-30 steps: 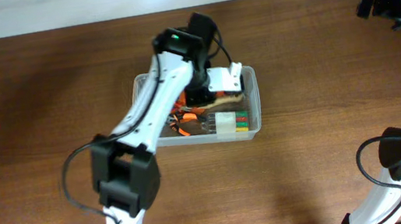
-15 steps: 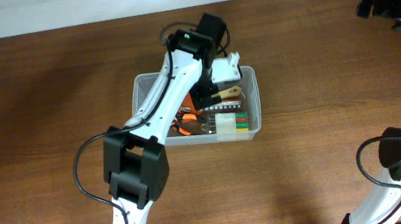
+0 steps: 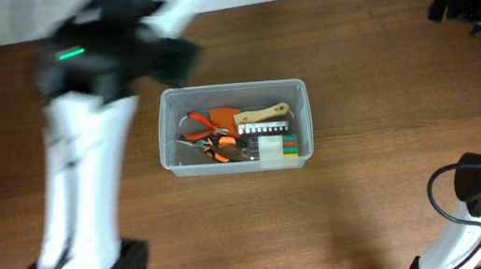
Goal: Pack container
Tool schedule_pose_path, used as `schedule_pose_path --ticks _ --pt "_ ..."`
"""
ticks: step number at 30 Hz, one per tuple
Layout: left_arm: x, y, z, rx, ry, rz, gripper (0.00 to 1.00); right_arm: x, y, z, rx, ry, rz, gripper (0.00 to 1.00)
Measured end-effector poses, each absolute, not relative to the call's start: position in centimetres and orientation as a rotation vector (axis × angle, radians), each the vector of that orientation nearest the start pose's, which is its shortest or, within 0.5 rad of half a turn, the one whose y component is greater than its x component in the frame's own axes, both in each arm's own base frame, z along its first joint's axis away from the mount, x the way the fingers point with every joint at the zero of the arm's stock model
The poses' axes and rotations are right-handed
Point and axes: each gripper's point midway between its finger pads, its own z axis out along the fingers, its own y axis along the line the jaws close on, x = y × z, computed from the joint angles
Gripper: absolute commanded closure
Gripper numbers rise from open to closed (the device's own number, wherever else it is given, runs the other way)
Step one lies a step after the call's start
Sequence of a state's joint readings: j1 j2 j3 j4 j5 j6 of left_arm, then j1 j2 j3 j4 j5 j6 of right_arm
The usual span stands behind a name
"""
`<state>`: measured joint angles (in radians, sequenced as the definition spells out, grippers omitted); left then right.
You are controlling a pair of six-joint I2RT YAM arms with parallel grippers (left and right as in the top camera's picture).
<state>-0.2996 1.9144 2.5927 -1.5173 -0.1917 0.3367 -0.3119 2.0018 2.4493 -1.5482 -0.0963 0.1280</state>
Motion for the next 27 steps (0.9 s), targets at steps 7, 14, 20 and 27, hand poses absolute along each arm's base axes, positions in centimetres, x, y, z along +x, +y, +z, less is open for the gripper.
schedule_pose_path --ticks 7,14,20,27 --pt "39.6 3.2 39.2 0.168 2.425 0.337 0.01 42.0 -11.8 29.5 0.551 2.607 0.069 0.02" --pt "39.2 9.0 37.5 -0.049 2.499 0.383 0.01 42.2 -11.6 29.2 0.545 2.615 0.072 0.02" --pt "39.0 10.0 37.5 -0.09 2.499 0.39 0.01 42.7 -9.5 29.4 0.48 2.625 0.087 0.02" --pt "39.0 10.0 37.5 -0.09 2.499 0.39 0.01 40.4 -0.6 35.3 0.194 2.522 0.151 0.02"
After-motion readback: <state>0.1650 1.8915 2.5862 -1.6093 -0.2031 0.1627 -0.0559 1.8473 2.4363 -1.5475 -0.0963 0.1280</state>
